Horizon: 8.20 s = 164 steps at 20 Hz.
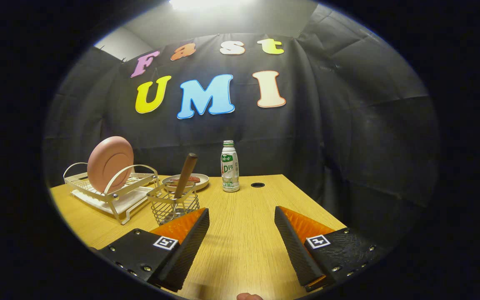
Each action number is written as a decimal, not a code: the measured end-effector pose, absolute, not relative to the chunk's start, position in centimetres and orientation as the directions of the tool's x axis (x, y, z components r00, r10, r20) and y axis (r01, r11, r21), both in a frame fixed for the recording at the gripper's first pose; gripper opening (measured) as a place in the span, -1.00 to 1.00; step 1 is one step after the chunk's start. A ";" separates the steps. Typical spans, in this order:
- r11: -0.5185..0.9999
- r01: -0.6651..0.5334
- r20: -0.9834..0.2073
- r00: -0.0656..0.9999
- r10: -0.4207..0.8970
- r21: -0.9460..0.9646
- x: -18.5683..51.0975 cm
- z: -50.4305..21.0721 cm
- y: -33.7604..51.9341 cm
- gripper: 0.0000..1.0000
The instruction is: Take the plate from the dish rack, then take the spoon from the basket and place it into the plate.
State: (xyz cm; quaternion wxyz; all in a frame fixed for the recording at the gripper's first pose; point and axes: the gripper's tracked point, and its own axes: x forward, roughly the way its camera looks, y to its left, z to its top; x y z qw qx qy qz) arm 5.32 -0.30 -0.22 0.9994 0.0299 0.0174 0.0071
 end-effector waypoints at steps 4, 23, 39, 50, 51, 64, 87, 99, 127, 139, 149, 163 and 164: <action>0.999 0.017 -0.025 1.000 -0.017 0.027 8.9 0.9 -1.3 0.93; 0.998 0.036 -0.028 0.999 -0.035 0.042 5.0 15.7 -0.9 0.92; 0.961 -0.264 -0.345 0.897 0.278 0.088 6.8 24.4 24.4 0.92; 0.978 -0.207 -0.575 0.798 0.177 0.014 10.8 18.5 32.5 0.93; 0.982 -0.189 -0.597 0.788 0.154 0.003 11.3 17.8 32.8 0.92; 0.968 0.040 -0.724 0.657 -0.211 -0.246 14.9 11.2 32.8 0.16; 0.921 -0.067 -0.675 0.701 -0.230 -0.384 15.2 17.5 34.6 -0.81; 0.955 -0.182 -0.710 0.640 0.295 0.233 2.1 17.8 28.3 -0.81; 0.829 -0.002 -0.742 0.446 0.501 0.559 -6.3 -4.6 22.7 -0.81; 0.828 0.017 -0.735 0.471 0.488 0.561 -5.7 -5.0 21.4 -0.26; 0.931 -0.193 -0.542 0.768 0.340 0.310 -3.9 2.8 15.2 0.03; 0.985 -0.170 -0.170 0.970 0.174 0.035 3.1 10.6 7.0 0.03; 0.985 -0.166 -0.165 0.971 0.172 0.048 4.0 10.4 6.6 0.02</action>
